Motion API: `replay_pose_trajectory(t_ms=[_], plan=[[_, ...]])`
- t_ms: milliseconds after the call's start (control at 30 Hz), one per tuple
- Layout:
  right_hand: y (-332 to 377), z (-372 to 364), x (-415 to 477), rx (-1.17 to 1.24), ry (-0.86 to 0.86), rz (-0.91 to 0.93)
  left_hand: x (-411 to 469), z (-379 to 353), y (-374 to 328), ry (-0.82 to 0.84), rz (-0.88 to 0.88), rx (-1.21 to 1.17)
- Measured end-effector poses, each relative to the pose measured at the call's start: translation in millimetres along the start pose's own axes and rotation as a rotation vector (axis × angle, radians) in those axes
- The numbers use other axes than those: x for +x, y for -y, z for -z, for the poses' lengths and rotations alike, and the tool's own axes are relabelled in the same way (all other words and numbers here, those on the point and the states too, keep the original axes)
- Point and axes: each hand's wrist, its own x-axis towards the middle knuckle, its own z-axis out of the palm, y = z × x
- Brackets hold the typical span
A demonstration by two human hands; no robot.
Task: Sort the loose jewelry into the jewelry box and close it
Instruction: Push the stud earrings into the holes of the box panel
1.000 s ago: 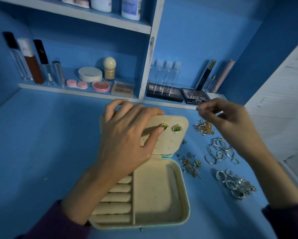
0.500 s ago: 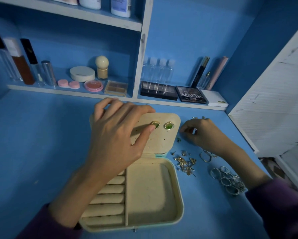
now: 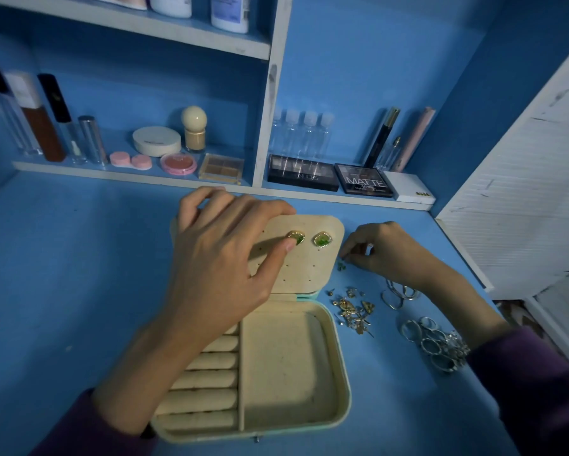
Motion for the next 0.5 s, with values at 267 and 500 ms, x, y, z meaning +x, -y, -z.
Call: replay_pose_trajectory(t_ms=[267, 500], plan=[[0.0, 2.3, -2.1, 0.021, 0.005, 0.000, -0.3, 0.2, -0.8, 0.003, 0.003, 0.000], [-1.6, -2.0, -2.0, 0.000, -0.017, 0.000, -0.1, 0.6, -0.2, 0.005, 0.002, 0.000]])
